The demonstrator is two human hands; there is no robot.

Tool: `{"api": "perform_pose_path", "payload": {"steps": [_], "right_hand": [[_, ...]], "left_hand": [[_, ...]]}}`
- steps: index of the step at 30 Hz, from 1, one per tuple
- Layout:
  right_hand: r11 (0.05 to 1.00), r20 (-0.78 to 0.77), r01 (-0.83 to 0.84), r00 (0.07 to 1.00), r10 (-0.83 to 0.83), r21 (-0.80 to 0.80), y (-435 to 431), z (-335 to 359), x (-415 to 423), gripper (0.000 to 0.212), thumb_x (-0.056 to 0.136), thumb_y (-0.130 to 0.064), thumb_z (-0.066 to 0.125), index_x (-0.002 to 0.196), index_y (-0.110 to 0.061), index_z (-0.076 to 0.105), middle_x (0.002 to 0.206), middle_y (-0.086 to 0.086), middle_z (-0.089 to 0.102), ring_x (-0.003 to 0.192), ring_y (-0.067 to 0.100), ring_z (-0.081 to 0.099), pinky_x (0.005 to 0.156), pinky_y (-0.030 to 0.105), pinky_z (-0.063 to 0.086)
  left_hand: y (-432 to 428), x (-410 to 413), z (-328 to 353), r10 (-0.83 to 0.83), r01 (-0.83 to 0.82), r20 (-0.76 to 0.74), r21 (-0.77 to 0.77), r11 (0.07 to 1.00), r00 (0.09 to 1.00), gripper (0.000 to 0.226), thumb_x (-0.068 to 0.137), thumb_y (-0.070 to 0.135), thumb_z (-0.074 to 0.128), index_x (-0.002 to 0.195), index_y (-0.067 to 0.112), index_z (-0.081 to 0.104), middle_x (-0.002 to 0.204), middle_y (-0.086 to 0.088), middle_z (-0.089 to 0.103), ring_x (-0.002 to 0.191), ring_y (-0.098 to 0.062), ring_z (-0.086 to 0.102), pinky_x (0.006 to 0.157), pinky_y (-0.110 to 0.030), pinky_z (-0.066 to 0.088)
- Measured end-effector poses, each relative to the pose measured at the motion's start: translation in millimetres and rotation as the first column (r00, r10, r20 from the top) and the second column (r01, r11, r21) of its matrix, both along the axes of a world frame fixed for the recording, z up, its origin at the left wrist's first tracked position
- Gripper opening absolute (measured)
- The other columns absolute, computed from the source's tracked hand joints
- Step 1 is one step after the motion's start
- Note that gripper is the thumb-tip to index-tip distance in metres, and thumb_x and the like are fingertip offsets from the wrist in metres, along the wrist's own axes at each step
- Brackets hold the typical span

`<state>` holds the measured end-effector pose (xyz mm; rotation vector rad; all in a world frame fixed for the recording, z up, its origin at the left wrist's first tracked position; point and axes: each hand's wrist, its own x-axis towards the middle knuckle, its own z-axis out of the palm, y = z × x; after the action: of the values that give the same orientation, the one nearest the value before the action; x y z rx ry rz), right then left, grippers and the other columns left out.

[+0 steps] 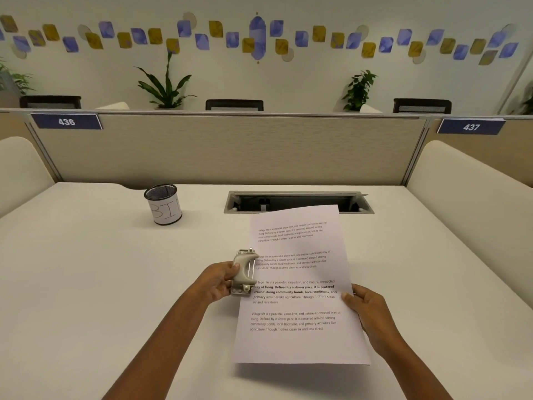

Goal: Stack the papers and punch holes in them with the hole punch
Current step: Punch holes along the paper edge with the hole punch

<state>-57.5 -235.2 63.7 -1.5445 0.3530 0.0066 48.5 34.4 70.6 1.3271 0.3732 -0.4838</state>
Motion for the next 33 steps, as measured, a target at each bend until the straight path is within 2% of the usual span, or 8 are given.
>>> {"api": "perform_pose_path", "payload": {"steps": [6, 10, 14, 20, 22, 25, 29, 33], "right_hand": [[1.000, -0.009, 0.007, 1.000, -0.007, 0.009, 0, -3, 2, 0.024, 0.090, 0.000, 0.050, 0.091, -0.016, 0.067, 0.082, 0.001, 0.074, 0.063, 0.012, 0.070, 0.058, 0.022, 0.058], [1.000, -0.015, 0.009, 1.000, -0.009, 0.021, 0, -6, 3, 0.025, 0.090, 0.000, 0.049, 0.089, -0.018, 0.067, 0.076, -0.004, 0.075, 0.060, 0.008, 0.070, 0.052, 0.018, 0.056], [1.000, -0.021, 0.006, 1.000, -0.006, 0.008, -2, -10, 3, 0.024, 0.090, -0.002, 0.050, 0.089, -0.019, 0.066, 0.070, -0.010, 0.076, 0.060, 0.007, 0.070, 0.055, 0.023, 0.055], [1.000, -0.022, 0.021, 1.000, -0.021, 0.007, -5, -10, 4, 0.022, 0.090, -0.003, 0.051, 0.092, -0.018, 0.067, 0.078, -0.004, 0.076, 0.065, 0.014, 0.071, 0.058, 0.026, 0.056], [0.999, -0.024, 0.049, 0.998, -0.049, 0.006, -8, -8, 3, 0.020, 0.091, -0.004, 0.051, 0.097, -0.015, 0.066, 0.086, 0.004, 0.074, 0.071, 0.022, 0.070, 0.062, 0.030, 0.055], [0.995, -0.014, 0.103, 0.995, -0.103, 0.007, -20, -7, 0, 0.019, 0.091, -0.005, 0.051, 0.097, -0.017, 0.064, 0.089, 0.005, 0.072, 0.072, 0.023, 0.068, 0.063, 0.031, 0.054], [0.984, -0.021, 0.175, 0.984, -0.174, 0.020, -40, -9, -3, 0.017, 0.090, -0.006, 0.051, 0.100, -0.015, 0.063, 0.091, 0.005, 0.071, 0.078, 0.027, 0.067, 0.065, 0.035, 0.054], [0.977, -0.030, 0.208, 0.978, -0.207, 0.041, -55, -12, -8, 0.018, 0.091, -0.006, 0.051, 0.104, -0.012, 0.062, 0.092, 0.006, 0.070, 0.079, 0.028, 0.066, 0.066, 0.035, 0.055]], "left_hand": [[-4, 1, -6, 0.059, -0.059, -0.020, -0.005, 0.998, 0.998, 0.032, 0.093, 0.001, 0.041, 0.124, -0.007, 0.047, 0.074, -0.011, 0.055, 0.057, -0.019, 0.057, 0.052, -0.032, 0.050], [-5, 4, -11, 0.084, -0.084, -0.017, -0.019, 0.996, 0.996, 0.021, 0.093, 0.002, 0.042, 0.110, 0.007, 0.053, 0.075, -0.008, 0.056, 0.045, -0.013, 0.062, 0.044, -0.022, 0.046], [-3, 5, -9, 0.049, -0.051, -0.038, -0.044, 0.998, 0.998, 0.013, 0.092, 0.004, 0.045, 0.103, 0.005, 0.052, 0.076, -0.010, 0.057, 0.065, -0.021, 0.056, 0.044, -0.025, 0.052], [-2, 8, -4, 0.030, -0.033, -0.039, -0.074, 0.997, 0.999, 0.016, 0.086, 0.016, 0.054, 0.088, 0.000, 0.057, 0.056, -0.009, 0.066, 0.038, -0.016, 0.062, 0.037, -0.020, 0.052], [3, 11, -4, 0.066, -0.066, -0.007, -0.070, 0.995, 0.998, 0.017, 0.086, 0.016, 0.052, 0.095, 0.001, 0.054, 0.056, -0.010, 0.065, 0.044, -0.018, 0.063, 0.039, -0.021, 0.052], [17, 15, -3, 0.133, -0.131, 0.043, -0.036, 0.991, 0.990, 0.020, 0.087, 0.014, 0.050, 0.102, 0.001, 0.051, 0.073, -0.016, 0.058, 0.058, -0.025, 0.060, 0.036, -0.021, 0.051], [44, 21, -6, 0.211, -0.216, 0.072, 0.073, 0.974, 0.975, 0.017, 0.087, 0.012, 0.051, 0.100, 0.001, 0.051, 0.074, -0.015, 0.055, 0.062, -0.027, 0.053, 0.033, -0.018, 0.048], [67, 30, -13, 0.266, -0.277, 0.090, 0.156, 0.948, 0.960, 0.018, 0.086, 0.011, 0.052, 0.100, 0.000, 0.051, 0.074, -0.015, 0.053, 0.061, -0.028, 0.051, 0.052, -0.029, 0.046]]}}
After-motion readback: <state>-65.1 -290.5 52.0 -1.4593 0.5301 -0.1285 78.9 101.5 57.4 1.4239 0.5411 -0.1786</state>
